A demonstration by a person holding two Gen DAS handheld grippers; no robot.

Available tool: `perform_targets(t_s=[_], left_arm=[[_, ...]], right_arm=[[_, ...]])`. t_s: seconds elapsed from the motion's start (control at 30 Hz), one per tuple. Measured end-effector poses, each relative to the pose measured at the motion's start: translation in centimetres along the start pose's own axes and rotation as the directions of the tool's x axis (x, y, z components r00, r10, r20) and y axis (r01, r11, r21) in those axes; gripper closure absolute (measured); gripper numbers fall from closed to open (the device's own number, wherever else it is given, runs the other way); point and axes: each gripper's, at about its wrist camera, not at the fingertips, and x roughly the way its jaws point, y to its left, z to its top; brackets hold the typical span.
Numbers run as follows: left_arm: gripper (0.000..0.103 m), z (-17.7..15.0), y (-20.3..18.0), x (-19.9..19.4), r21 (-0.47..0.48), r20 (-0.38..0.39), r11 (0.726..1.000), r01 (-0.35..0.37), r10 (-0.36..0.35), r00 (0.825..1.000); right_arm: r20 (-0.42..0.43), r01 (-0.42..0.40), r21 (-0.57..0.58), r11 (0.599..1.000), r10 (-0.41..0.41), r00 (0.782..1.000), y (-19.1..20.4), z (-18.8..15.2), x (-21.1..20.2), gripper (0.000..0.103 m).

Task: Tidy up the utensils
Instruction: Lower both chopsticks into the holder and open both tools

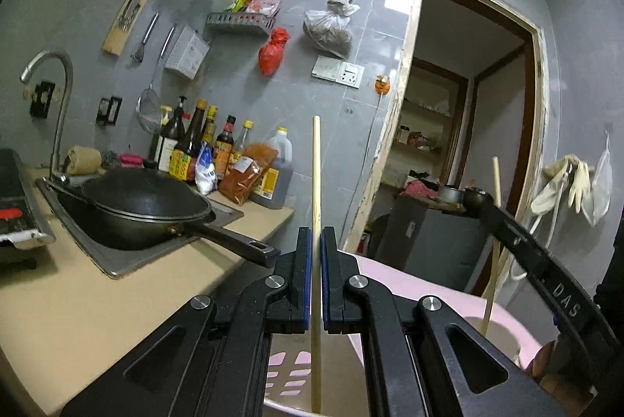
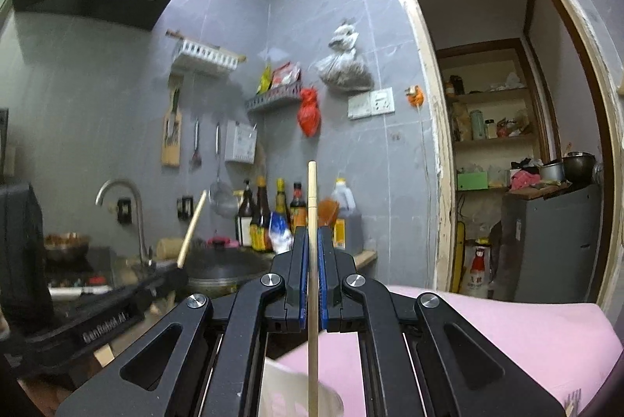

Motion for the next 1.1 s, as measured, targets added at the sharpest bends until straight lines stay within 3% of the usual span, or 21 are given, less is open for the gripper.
perform_targets(t_s=[0.33, 0.43, 0.5, 0.67, 0.8, 0.9, 0.93, 1.0, 1.1], left_arm=[[0.098, -0.6, 0.1, -0.8, 0.015, -0.066, 1.0, 0.018, -0.017, 0.998], [0.091, -0.6, 0.3, -1.2, -0.001, -0.08, 1.0, 0.024, -0.024, 0.997], [0.078, -0.5, 0.4, -1.6, -0.026, -0.086, 0.999, 0.036, -0.038, 0.996], [0.073, 0.4, 0.0, -2.5, -0.045, -0.108, 0.998, 0.033, -0.037, 0.993], [0.055, 0.9, -1.2, -3.3, -0.033, -0.115, 0.999, 0.042, -0.045, 0.992], [0.047, 1.1, -3.0, -4.2, 0.001, -0.105, 0.999, 0.045, -0.044, 0.994], [0.045, 1.1, -3.7, -4.5, 0.016, -0.103, 0.999, 0.036, -0.034, 0.994], [0.032, 1.0, -4.8, -4.8, 0.04, -0.095, 0.999, 0.027, -0.023, 0.995], [0.02, 0.6, -7.1, -5.5, 0.092, -0.08, 0.996, 0.008, -0.001, 0.997]], right_arm=[[-0.101, -0.013, 0.023, 1.0, 0.015, 0.995, -0.5, -1.2, -0.2, 0.096], [-0.108, -0.016, 0.038, 0.999, 0.02, 0.994, -0.6, -1.1, -0.4, 0.085], [-0.105, -0.018, 0.047, 0.999, 0.023, 0.994, -0.7, -0.9, -0.8, 0.085], [-0.089, -0.005, 0.057, 0.998, 0.011, 0.996, -1.2, 0.1, -2.1, 0.079], [-0.074, 0.023, 0.063, 0.998, -0.018, 0.997, -2.1, 1.0, -4.0, 0.057], [-0.073, 0.051, 0.054, 0.997, -0.047, 0.996, -2.8, 1.4, -5.5, 0.05], [-0.076, 0.073, 0.045, 0.996, -0.069, 0.995, -3.1, 1.6, -6.3, 0.035], [-0.067, 0.113, 0.038, 0.993, -0.111, 0.992, -3.8, 1.7, -7.8, 0.017], [-0.06, 0.167, 0.01, 0.986, -0.166, 0.984, -4.6, 1.8, -9.9, 0.014]])
